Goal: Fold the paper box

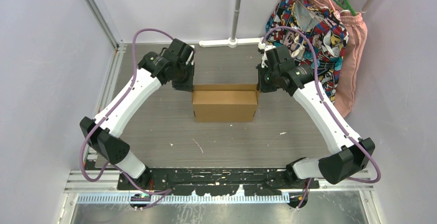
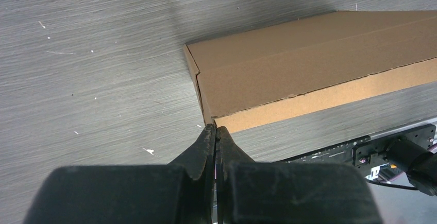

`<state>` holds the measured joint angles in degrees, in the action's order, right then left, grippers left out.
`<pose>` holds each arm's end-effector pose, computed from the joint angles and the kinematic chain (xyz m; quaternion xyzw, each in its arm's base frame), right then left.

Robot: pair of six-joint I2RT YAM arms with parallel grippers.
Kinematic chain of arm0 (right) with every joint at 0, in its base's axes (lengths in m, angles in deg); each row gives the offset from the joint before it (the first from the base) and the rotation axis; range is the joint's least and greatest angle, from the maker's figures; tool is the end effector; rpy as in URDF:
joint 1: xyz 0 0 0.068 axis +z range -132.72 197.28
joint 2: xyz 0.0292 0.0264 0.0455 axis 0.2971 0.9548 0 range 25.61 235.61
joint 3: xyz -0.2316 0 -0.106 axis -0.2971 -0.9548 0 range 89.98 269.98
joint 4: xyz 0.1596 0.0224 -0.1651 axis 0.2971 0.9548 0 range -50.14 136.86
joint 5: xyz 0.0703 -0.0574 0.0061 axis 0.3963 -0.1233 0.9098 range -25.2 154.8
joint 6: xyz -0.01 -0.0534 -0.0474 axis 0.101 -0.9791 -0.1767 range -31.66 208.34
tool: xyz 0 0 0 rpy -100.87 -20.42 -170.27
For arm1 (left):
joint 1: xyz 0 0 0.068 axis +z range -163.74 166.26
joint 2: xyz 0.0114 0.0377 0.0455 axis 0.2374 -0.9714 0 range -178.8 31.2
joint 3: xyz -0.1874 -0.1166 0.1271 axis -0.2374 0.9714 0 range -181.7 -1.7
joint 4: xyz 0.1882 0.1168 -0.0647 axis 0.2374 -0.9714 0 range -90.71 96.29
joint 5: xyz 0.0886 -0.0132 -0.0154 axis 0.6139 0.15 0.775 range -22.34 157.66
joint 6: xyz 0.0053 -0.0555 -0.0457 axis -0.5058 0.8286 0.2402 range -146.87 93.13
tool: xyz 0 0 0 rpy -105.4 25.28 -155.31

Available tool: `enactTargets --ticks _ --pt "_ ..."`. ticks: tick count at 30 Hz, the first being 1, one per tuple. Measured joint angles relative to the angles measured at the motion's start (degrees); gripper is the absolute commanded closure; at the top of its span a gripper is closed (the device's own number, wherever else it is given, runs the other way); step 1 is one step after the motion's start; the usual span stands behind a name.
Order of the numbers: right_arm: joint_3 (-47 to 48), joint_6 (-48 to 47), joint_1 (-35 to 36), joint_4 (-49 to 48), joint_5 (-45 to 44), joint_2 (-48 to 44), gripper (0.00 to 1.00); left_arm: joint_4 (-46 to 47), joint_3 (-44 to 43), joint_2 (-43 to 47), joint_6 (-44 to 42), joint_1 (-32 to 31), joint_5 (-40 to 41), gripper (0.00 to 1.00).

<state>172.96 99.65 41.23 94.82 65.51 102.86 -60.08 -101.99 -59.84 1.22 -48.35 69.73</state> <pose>0.2355 0.1054 0.3322 -0.1052 0.9314 0.1110 0.3302 0.2453 -0.1667 0.3398 0.0494 0.9577 -0.1325 0.2506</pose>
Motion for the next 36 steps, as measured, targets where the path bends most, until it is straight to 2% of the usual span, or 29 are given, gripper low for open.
enactTargets --ticks 20,36 --pt "-0.3 -0.7 0.0 -0.3 -0.5 0.0 0.99 0.2 -0.5 -0.6 0.4 -1.4 2.0 1.0" --pt "-1.9 -0.7 0.0 -1.4 -2.4 -1.1 0.98 5.3 3.2 1.0 2.0 -3.7 5.1 1.0"
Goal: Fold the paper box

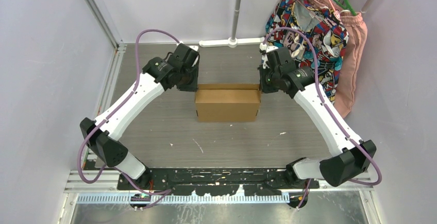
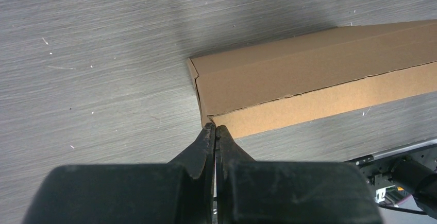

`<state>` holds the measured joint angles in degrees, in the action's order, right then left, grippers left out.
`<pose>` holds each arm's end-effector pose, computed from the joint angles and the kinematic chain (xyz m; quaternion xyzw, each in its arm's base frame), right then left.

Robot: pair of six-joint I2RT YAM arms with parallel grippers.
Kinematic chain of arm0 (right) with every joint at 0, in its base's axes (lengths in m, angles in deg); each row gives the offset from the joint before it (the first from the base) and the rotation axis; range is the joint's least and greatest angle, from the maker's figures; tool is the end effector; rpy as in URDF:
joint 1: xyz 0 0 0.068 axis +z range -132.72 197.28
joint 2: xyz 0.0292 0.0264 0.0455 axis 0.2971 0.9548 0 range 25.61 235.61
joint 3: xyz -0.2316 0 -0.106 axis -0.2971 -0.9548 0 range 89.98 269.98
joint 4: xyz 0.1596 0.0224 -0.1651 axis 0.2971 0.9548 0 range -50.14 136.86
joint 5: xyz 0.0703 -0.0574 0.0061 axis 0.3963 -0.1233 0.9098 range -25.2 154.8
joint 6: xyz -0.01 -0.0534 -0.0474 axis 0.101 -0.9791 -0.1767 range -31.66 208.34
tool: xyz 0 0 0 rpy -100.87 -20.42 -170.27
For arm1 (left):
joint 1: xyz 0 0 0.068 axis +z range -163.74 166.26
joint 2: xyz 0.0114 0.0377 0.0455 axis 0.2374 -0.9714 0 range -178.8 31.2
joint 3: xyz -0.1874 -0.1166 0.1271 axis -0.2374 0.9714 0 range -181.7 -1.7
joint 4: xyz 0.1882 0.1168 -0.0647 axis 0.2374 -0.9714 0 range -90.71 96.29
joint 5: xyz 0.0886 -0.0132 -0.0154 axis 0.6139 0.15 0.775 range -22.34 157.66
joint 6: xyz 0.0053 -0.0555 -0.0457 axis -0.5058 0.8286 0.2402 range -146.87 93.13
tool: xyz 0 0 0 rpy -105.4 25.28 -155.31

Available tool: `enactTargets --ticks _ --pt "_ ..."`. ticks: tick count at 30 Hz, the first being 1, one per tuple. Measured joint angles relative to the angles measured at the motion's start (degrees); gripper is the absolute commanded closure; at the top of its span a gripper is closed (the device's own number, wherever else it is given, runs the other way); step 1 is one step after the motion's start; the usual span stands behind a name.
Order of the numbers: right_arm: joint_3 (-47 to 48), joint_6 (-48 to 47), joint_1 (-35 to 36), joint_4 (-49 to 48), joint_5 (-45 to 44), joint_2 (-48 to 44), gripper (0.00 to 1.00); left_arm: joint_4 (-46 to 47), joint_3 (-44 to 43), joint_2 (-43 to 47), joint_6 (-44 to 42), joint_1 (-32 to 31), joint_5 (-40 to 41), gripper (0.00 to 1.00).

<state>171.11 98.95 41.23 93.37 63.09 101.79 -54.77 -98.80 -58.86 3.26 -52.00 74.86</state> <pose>0.2345 0.1022 0.3294 -0.1033 0.9295 0.0917 0.3419 0.2414 -0.1808 0.3365 0.0480 0.9482 -0.1239 0.2885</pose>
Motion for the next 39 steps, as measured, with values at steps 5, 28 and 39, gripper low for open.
enactTargets --ticks 5,28,39 --pt "-1.7 0.0 0.1 -0.9 -0.9 -1.5 0.99 2.3 2.3 1.4 0.9 -1.0 1.2 1.0" --pt "-9.0 -1.9 5.4 -7.6 -10.9 -6.6 0.99 18.7 18.2 11.6 1.5 -4.2 5.8 1.0" --pt "-12.9 -3.7 6.8 -12.8 -13.9 -8.0 0.99 26.9 25.6 16.0 1.4 -4.5 6.2 1.0"
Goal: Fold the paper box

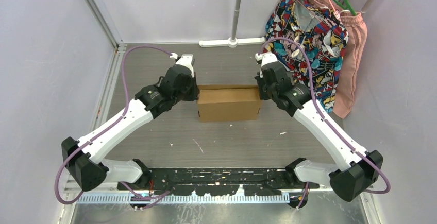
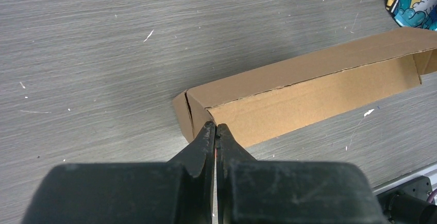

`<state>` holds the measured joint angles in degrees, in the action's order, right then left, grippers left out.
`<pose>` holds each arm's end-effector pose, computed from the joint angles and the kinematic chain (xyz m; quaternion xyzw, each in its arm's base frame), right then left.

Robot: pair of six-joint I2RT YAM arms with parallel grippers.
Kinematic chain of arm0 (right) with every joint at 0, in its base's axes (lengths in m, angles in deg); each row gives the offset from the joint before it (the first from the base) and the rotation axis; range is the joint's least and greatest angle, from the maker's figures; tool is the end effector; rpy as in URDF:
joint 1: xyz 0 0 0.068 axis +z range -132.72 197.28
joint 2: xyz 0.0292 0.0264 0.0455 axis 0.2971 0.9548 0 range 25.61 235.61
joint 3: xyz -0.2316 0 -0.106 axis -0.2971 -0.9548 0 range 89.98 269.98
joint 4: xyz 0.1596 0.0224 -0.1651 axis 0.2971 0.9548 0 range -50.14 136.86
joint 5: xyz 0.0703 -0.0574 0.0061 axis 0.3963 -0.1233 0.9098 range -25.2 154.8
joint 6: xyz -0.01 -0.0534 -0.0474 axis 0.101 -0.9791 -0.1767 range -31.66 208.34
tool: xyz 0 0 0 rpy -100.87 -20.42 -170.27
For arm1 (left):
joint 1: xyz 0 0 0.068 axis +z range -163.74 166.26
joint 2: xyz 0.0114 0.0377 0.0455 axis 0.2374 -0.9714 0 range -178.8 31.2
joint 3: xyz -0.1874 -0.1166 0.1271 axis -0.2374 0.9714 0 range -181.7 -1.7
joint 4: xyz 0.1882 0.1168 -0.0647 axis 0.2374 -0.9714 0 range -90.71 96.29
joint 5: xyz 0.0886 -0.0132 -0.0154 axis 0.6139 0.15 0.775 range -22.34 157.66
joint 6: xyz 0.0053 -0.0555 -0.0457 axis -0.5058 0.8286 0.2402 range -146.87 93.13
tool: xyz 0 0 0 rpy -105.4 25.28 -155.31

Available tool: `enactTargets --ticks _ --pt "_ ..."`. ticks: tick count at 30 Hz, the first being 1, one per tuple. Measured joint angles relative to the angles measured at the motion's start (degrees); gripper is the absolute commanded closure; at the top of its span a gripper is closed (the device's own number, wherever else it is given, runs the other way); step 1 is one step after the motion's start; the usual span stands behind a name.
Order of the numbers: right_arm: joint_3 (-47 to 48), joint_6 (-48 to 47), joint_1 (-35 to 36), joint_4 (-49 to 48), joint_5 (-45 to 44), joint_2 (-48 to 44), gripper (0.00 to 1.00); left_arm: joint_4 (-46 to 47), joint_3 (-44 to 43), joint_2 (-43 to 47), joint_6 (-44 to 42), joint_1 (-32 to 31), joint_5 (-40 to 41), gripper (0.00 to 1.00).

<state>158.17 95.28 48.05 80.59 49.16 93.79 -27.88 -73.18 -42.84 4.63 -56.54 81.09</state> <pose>0.2148 0.1091 0.3154 -0.1303 0.8928 0.0164 0.4308 0.2096 -0.1752 0.3208 0.0353 0.8886 -0.1856 0.4180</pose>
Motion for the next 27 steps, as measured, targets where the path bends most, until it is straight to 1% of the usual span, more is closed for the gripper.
enactTargets --ticks 7,11,27 --pt "-3.1 -0.9 0.2 -2.8 0.0 -2.3 0.99 3.8 3.4 2.0 0.0 -0.7 0.7 1.0" --pt "-3.2 -0.9 0.2 -3.1 0.0 -2.3 0.99 3.9 3.5 2.1 0.0 -0.7 0.7 1.0" --pt "-1.7 -0.5 0.2 -1.7 1.1 -1.4 0.99 -6.7 -2.8 0.1 -0.2 -1.4 0.1 1.0"
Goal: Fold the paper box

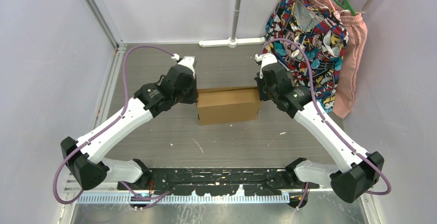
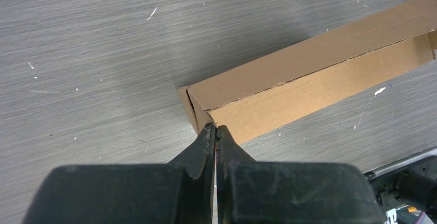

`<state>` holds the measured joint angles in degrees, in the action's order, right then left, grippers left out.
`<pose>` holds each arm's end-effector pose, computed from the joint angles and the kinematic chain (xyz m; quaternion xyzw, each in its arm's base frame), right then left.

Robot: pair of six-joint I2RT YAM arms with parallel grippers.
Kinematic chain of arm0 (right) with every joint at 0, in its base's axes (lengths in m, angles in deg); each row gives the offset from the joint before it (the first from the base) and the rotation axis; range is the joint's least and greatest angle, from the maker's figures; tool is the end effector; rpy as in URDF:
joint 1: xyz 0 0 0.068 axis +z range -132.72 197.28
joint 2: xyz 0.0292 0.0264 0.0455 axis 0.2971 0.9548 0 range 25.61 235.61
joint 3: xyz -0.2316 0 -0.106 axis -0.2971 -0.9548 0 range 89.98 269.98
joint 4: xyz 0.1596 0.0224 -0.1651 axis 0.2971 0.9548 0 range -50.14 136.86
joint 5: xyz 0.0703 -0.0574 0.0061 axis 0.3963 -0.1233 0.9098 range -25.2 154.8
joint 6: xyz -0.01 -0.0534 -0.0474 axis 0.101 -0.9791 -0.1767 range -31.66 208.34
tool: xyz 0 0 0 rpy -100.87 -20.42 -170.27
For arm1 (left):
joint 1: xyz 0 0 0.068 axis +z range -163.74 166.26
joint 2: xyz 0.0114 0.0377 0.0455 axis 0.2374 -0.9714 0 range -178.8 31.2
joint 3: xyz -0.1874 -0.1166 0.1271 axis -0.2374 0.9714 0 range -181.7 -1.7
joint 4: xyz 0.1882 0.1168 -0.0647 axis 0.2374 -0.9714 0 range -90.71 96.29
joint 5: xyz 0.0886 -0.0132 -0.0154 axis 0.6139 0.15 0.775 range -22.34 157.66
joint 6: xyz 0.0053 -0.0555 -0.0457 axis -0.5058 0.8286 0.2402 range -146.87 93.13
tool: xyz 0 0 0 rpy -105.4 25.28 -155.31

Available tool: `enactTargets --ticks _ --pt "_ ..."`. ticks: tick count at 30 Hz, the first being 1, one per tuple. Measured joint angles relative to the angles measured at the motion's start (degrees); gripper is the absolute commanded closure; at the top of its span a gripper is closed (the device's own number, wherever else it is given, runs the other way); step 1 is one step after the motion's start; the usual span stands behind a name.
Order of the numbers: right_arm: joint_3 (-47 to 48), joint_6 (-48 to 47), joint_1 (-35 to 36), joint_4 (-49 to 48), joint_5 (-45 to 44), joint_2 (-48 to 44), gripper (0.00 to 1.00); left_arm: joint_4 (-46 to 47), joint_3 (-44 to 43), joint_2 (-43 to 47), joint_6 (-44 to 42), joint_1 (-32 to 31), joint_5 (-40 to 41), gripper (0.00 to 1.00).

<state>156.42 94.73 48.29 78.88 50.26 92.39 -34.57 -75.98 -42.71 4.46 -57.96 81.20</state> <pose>0.2113 0.1095 0.3140 -0.1382 0.8876 0.0276 0.4385 0.1990 -0.1741 0.3248 0.0522 0.9016 -0.1702 0.3942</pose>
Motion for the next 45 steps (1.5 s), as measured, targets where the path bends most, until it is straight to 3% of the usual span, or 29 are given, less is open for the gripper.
enactTargets --ticks 45 --pt "9.5 5.1 -0.6 12.7 5.7 5.1 0.99 -13.7 -11.9 -7.6 -0.5 4.2 -5.3 1.0"
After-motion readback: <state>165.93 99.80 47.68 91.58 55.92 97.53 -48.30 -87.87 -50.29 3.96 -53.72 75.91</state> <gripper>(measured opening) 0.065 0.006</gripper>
